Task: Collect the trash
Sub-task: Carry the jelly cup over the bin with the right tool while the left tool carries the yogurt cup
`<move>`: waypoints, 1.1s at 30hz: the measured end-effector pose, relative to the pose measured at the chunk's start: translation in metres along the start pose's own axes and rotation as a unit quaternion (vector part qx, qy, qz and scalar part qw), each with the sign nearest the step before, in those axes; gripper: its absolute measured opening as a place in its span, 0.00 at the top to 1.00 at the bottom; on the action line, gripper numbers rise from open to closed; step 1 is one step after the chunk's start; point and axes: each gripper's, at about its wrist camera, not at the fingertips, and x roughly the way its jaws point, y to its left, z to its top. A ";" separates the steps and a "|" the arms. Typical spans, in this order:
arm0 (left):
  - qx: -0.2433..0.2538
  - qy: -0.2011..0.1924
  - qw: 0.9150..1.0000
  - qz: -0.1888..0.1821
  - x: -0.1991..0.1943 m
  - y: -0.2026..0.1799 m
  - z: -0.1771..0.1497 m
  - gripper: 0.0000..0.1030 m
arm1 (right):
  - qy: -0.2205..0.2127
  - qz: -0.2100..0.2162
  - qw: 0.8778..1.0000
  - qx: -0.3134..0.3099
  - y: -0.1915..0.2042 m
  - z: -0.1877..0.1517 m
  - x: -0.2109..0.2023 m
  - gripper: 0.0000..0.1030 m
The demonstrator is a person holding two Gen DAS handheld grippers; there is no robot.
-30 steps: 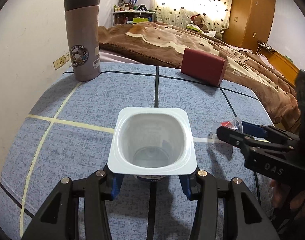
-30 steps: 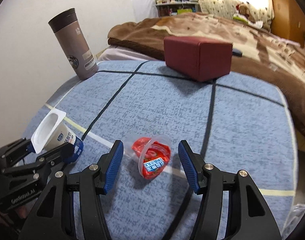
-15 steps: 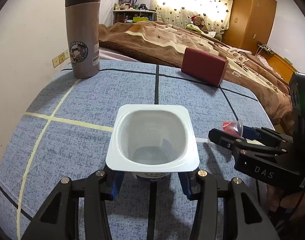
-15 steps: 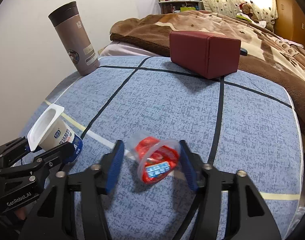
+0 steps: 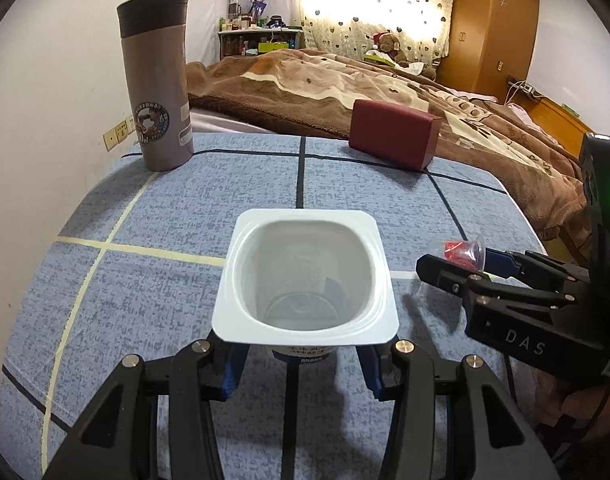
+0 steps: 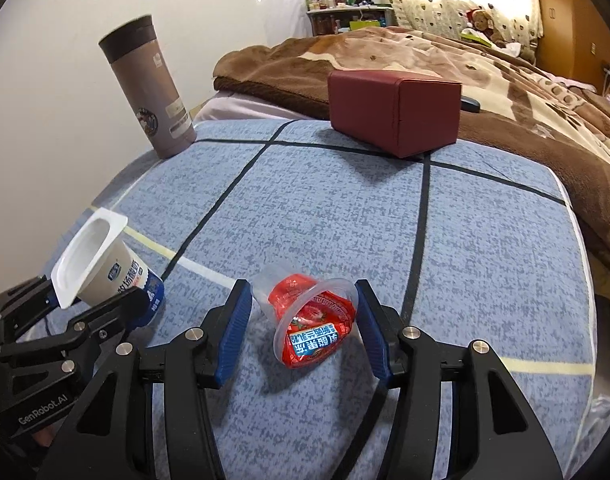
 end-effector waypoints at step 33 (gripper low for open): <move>0.121 -0.053 0.983 -0.126 -0.087 -0.169 -0.024 0.52 | -0.126 -0.099 0.982 0.100 -0.086 -0.072 -0.174 0.48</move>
